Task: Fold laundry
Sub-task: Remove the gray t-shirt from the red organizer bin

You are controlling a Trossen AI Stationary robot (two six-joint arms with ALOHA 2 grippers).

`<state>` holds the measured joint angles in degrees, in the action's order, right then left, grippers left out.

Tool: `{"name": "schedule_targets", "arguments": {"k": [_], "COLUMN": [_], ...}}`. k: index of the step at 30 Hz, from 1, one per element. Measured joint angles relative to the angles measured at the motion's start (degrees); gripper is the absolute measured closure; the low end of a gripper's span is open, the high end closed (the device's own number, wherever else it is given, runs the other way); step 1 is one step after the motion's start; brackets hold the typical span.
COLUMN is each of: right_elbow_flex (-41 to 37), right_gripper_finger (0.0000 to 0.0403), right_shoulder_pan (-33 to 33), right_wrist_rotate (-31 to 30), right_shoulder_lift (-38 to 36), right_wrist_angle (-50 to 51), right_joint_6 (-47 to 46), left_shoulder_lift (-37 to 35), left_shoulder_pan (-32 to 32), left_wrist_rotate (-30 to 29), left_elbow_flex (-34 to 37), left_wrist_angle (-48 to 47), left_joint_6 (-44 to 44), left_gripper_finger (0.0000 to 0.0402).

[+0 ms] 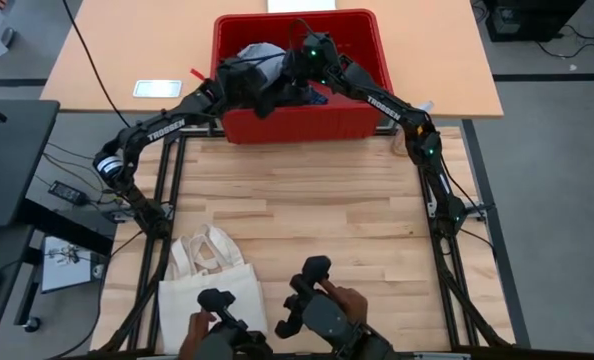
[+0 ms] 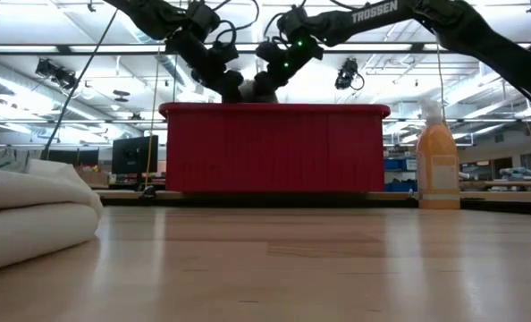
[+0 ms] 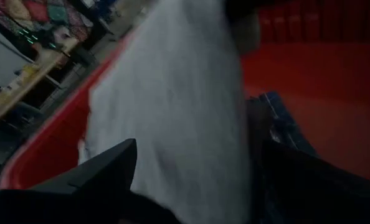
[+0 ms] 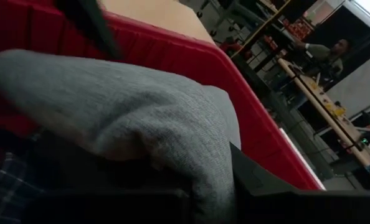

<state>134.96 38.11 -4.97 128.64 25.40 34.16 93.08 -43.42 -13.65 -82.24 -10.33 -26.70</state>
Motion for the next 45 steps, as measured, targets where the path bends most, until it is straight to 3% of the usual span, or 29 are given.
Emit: {"name": "schedule_targets", "arguments": {"k": [10,14,18,25,27,32,37,42,45], "right_elbow_flex": [0.0,0.0,0.0,0.0,0.0,0.07,0.07,-1.14,-2.29], "right_gripper_finger": [0.0354,0.0354,0.0353,0.0333,0.0324,0.0281,0.0204,0.0125,0.0098], "right_shoulder_pan": [-1.28,-1.9,-2.47,-3.32,-3.32,-2.27,-0.84,-0.45,-0.02], "right_wrist_rotate": [0.8,1.18,1.06,-0.85,-1.56,1.52,8.94,6.78,6.43], "right_shoulder_lift": [-0.14,-0.48,-0.76,-2.03,-2.22,-2.34,-2.34,-2.38,-2.27], "right_wrist_angle": [0.3,0.43,1.06,2.92,3.59,6.75,11.26,10.94,12.4], "right_joint_6": [0.11,0.1,0.11,0.01,-0.69,-5.25,-10.61,-9.91,-10.05], "left_shoulder_lift": [1.2,1.27,1.27,0.71,0.09,-0.88,-0.98,-1.25,-2.76], "left_shoulder_pan": [-2.14,-2.34,-2.52,-2.6,-2.6,-2.45,-2.0,-0.85,-0.43], "left_wrist_rotate": [-0.68,-1.87,-1.87,-2.14,-2.04,-0.15,3.5,4.55,4.93], "left_elbow_flex": [0.04,0.04,0.04,0.04,0.04,0.04,0.04,0.04,0.07], "left_wrist_angle": [-0.33,-0.17,-0.32,-0.66,-0.74,-1.69,-4.51,-5.14,-5.16], "left_joint_6": [2.3,1.57,1.61,3.41,4.55,5.57,6.28,6.58,5.5], "left_gripper_finger": [0.0052,0.0079,0.0159,0.0354,0.0383,0.0379,0.0382,0.0383,0.0384]}}
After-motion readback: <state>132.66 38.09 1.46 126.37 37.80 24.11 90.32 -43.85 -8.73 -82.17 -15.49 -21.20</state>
